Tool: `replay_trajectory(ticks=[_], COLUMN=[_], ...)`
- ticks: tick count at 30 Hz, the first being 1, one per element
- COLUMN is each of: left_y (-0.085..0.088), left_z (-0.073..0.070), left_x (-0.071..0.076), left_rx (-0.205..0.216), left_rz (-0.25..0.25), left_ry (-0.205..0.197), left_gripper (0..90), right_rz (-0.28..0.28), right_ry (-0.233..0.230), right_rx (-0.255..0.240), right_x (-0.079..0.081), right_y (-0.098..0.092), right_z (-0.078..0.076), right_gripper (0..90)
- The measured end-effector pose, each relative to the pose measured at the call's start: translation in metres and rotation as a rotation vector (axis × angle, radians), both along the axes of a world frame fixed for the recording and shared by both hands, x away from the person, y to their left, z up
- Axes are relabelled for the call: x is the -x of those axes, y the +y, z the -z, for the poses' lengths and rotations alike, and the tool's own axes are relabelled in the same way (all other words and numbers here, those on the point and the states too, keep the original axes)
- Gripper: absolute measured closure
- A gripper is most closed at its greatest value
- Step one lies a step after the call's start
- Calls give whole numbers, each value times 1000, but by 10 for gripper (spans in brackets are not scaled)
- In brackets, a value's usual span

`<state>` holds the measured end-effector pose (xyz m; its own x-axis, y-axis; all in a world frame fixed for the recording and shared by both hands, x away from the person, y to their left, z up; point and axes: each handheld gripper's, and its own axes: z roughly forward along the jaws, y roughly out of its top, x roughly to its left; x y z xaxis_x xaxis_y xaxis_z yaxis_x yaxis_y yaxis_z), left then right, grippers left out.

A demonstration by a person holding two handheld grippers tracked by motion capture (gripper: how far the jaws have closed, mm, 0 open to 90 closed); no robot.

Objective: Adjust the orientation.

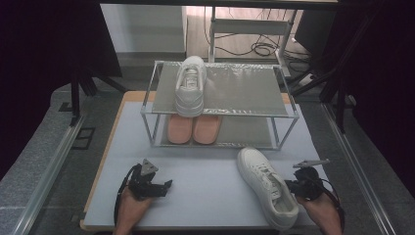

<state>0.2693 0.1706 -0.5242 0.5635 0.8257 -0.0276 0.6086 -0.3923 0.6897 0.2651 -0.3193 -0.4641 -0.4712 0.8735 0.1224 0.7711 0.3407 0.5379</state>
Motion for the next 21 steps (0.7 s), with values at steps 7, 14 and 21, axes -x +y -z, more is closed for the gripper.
replay_trajectory(ticks=[7,14,21], left_y=[0,0,0], left_z=[0,0,0], left_x=[0,0,0], left_rx=[0,0,0], left_rz=[0,0,0], left_ry=[1,0,0], left_gripper=[133,133,133], right_rz=[-45,-99,-154], right_ry=[-3,2,15], right_rx=[-3,-16,-41], right_x=[-9,-19,-33], right_y=[19,37,58], right_z=[1,2,4], right_gripper=[900,900,900])
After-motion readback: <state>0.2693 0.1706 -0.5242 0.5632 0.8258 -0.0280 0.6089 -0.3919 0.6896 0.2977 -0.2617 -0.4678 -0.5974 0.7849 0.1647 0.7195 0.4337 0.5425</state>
